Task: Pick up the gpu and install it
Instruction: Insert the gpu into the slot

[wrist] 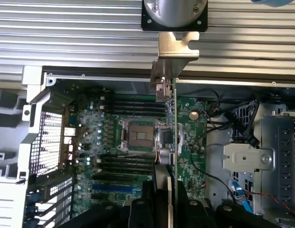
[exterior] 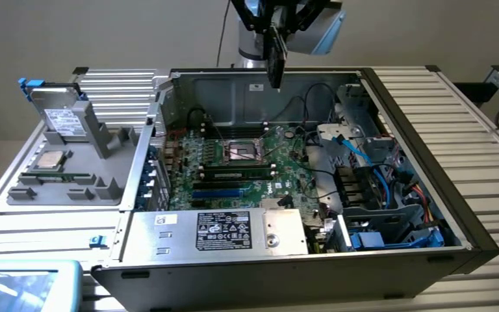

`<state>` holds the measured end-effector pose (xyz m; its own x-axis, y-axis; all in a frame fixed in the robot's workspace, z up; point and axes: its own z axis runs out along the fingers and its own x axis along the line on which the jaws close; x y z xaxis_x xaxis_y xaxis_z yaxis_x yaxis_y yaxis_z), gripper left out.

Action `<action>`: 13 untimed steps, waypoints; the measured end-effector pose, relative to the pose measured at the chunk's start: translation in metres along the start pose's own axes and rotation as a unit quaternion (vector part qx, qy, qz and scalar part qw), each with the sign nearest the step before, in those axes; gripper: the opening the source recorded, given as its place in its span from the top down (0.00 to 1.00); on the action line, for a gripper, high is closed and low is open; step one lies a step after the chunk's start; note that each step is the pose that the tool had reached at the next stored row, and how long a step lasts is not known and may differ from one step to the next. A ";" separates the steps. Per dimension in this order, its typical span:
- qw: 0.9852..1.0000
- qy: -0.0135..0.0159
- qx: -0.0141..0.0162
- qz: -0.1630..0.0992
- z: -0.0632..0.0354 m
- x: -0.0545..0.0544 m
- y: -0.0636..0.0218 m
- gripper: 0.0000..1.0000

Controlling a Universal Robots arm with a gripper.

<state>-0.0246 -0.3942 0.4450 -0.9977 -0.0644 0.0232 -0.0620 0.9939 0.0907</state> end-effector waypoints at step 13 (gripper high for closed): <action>0.993 0.010 0.002 -0.117 0.0002 0.000 0.0000 0.71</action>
<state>-0.0246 -0.3942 0.4448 -0.9550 -0.2959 0.0211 -0.2929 0.9518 0.0912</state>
